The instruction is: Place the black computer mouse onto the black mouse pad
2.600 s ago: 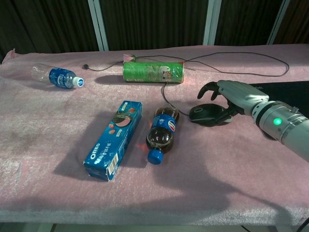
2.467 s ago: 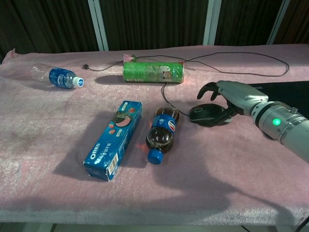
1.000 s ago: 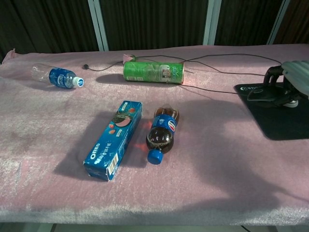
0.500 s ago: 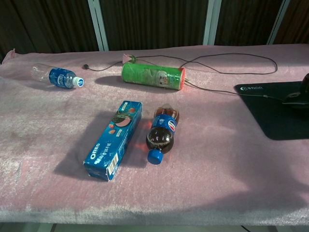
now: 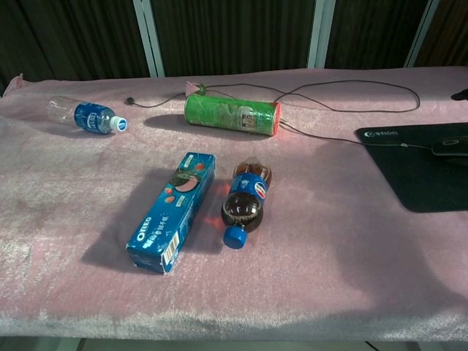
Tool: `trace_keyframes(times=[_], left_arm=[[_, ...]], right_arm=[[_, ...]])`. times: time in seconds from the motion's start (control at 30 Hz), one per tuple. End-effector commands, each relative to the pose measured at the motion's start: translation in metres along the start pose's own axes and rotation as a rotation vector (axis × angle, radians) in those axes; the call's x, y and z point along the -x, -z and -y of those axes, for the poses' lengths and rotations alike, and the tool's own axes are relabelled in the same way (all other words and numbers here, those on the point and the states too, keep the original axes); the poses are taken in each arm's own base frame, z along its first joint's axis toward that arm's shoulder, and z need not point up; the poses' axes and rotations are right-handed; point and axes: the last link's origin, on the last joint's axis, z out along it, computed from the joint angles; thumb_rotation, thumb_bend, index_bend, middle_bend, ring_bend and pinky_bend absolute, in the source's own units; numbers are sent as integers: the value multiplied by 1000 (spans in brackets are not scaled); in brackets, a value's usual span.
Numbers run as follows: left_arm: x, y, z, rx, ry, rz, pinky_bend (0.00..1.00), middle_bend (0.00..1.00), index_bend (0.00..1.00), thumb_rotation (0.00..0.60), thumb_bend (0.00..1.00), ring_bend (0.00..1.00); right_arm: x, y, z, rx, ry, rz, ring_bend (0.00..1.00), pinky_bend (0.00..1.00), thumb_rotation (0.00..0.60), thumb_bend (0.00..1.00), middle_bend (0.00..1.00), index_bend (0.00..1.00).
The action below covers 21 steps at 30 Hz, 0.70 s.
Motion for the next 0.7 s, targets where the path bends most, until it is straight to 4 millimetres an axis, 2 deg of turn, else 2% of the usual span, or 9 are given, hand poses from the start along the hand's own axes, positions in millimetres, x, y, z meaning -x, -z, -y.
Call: trace_keyframes(times=[0.03, 0.13, 0.27, 0.37, 0.5, 0.7], left_arm=[[1, 0, 0, 2, -2, 1, 415, 246, 224, 600, 420, 248], [1, 0, -1, 0, -8, 3, 415, 246, 224, 600, 420, 248], [2, 0, -2, -1, -16, 0, 415, 246, 224, 600, 420, 248], [3, 0, -2, -2, -22, -3, 415, 246, 224, 600, 420, 248], [4, -1, -3, -2, -27, -3, 415, 246, 224, 600, 420, 247], [6, -2, -4, -1, -35, -3, 415, 249, 224, 600, 420, 245]], right_arm=[[-32, 31, -3, -56, -66, -94, 0, 0, 600, 269, 0, 0], [-49, 62, -4, -37, -79, -98, 0, 0, 600, 269, 0, 0], [-69, 118, -1, 62, -98, -59, 0, 6, 600, 269, 0, 0], [-77, 147, 1, 121, -60, -65, 0, 20, 600, 269, 0, 0], [-81, 166, 7, 113, -13, -51, 0, 32, 600, 269, 0, 0], [-81, 177, 13, 66, -16, -63, 0, 40, 600, 269, 0, 0]])
